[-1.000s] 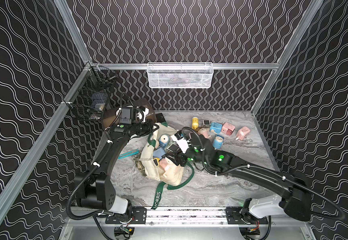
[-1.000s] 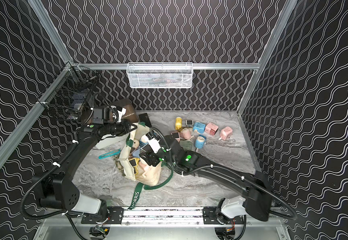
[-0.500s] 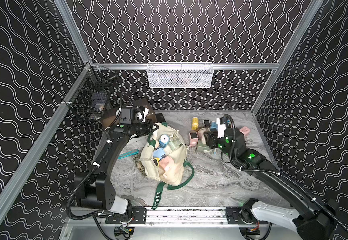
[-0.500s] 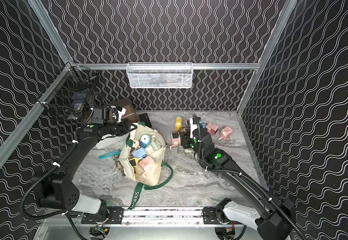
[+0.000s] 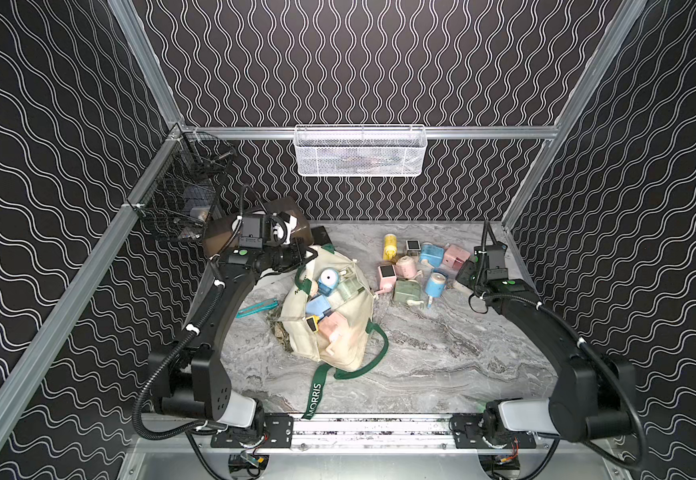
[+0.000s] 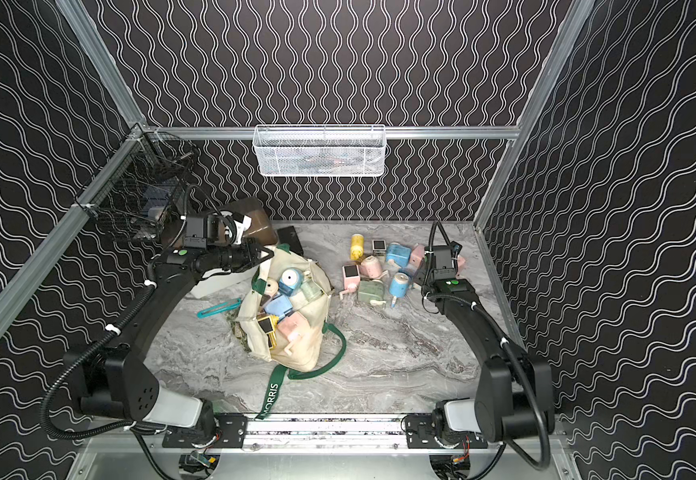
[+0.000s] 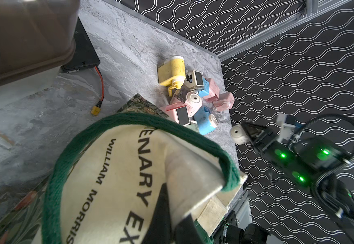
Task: Take out the pencil sharpeners from the tote bags
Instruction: Place the pencil sharpener at the center of the board.
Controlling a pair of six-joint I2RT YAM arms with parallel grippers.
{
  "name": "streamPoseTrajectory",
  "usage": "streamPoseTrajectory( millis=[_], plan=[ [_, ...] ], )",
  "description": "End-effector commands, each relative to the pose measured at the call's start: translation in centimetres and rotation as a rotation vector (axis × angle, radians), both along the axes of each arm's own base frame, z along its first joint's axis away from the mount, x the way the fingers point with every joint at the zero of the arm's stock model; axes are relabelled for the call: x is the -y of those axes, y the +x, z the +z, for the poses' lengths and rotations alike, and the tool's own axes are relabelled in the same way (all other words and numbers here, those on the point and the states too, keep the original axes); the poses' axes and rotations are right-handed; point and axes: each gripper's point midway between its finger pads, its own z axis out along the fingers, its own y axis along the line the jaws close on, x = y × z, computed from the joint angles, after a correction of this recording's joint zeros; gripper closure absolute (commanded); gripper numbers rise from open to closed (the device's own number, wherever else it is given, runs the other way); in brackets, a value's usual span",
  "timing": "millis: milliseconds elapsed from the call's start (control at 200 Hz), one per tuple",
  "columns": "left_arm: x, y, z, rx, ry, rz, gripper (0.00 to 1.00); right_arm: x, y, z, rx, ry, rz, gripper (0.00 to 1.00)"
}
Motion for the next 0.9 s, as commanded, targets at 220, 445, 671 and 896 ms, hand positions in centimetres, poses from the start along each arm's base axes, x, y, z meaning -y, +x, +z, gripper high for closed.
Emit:
streamPoseTrajectory(
  millis=[220, 445, 671, 896],
  plan=[
    [0.2, 0.9, 2.7, 0.109, -0.034, -0.021, 1.00, 0.8, 2.9, -5.1, -0.138, 0.001, -0.040, 0.49],
    [0.1, 1.0, 2.6, 0.107, -0.040, -0.016, 1.00, 0.8, 4.0, -7.1, -0.208, -0.022, -0.026, 0.47],
    [0.0, 1.0, 2.6, 0.105, -0.041, -0.016, 1.00, -0.3, 4.5, -9.6, -0.292, 0.015, 0.016, 0.37],
    [0.0, 1.0, 2.6, 0.105, -0.041, -0.016, 1.00, -0.5, 4.6, -9.7, -0.295, 0.025, 0.024, 0.13]
  ],
)
